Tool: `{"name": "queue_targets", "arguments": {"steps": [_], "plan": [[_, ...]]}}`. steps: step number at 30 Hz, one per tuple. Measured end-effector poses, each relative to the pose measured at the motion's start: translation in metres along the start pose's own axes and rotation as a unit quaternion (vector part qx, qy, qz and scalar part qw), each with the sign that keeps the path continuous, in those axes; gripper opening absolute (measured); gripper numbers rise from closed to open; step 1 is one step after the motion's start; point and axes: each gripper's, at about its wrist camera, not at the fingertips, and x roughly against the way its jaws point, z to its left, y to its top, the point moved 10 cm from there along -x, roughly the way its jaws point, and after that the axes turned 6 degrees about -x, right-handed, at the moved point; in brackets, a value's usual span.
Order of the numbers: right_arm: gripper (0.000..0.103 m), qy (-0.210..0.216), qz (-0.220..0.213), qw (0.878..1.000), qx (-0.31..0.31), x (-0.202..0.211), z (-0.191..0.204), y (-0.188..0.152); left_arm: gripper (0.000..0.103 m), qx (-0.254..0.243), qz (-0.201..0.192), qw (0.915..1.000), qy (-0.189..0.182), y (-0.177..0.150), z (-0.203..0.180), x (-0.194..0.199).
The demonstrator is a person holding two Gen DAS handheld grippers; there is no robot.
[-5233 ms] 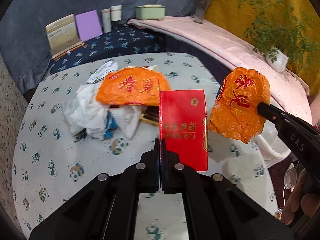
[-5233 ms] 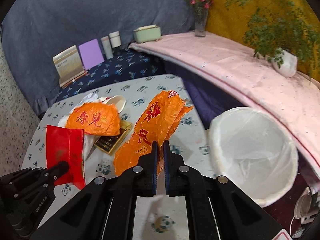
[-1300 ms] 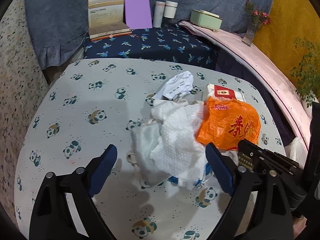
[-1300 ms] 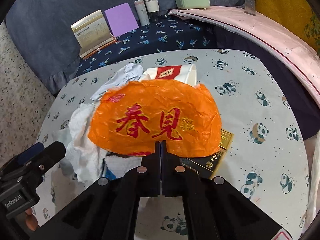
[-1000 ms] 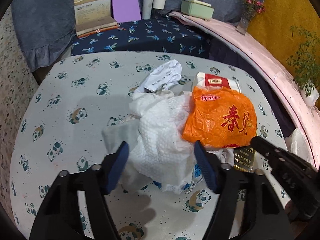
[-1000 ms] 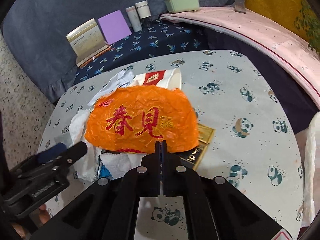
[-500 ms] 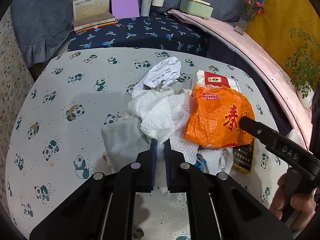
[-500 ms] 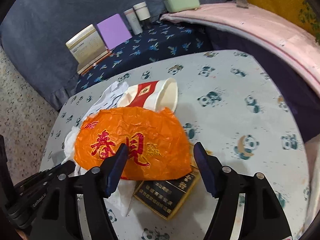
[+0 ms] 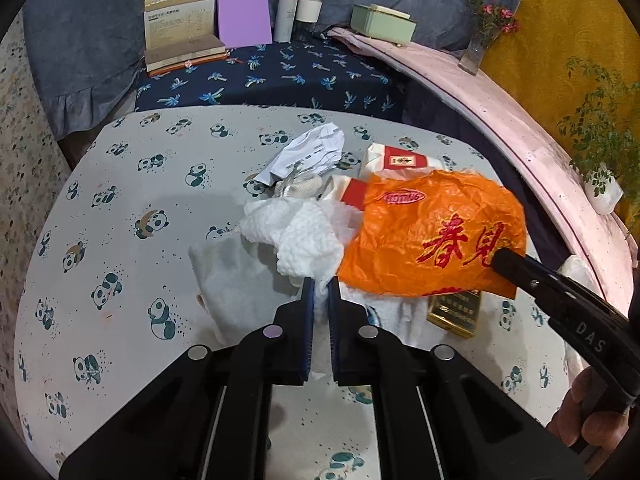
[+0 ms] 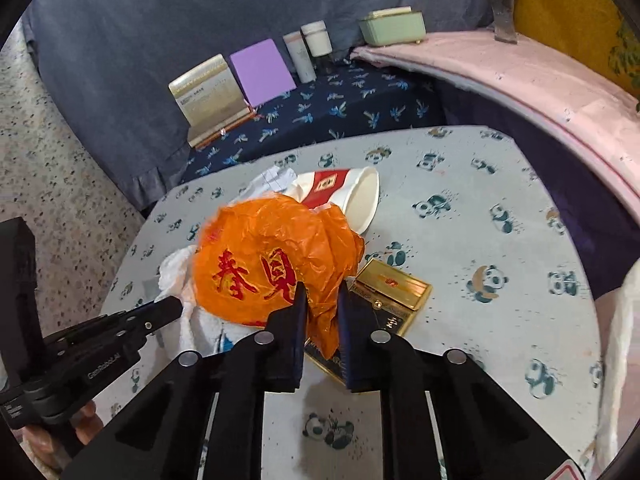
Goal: Collect trash
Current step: 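Grasp the second orange bag with the right tool while the left tool grasps white tissue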
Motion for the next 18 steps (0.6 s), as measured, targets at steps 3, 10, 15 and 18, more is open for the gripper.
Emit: {"name": "queue_targets", "arguments": {"steps": [3, 10, 15, 18], "plan": [[0.013, -0.009, -0.032, 0.999, -0.006, 0.029, -0.004, 0.008, 0.006, -0.005, -0.011, 0.9999, -0.007, 0.003, -0.01, 0.015], [0.013, -0.051, -0.09, 0.994, -0.023, 0.089, -0.025, 0.024, 0.006, -0.028, -0.04, 0.9984, -0.027, 0.011, -0.044, 0.053], [0.013, -0.073, -0.113, 0.99, -0.038, 0.122, -0.05, 0.023, 0.006, -0.051, -0.06, 0.996, -0.041, 0.016, -0.078, 0.078], [0.013, -0.077, -0.125, 0.988, -0.049, 0.141, -0.064, 0.02, 0.006, -0.066, -0.075, 0.9938, -0.05, 0.019, -0.101, 0.094]]}}
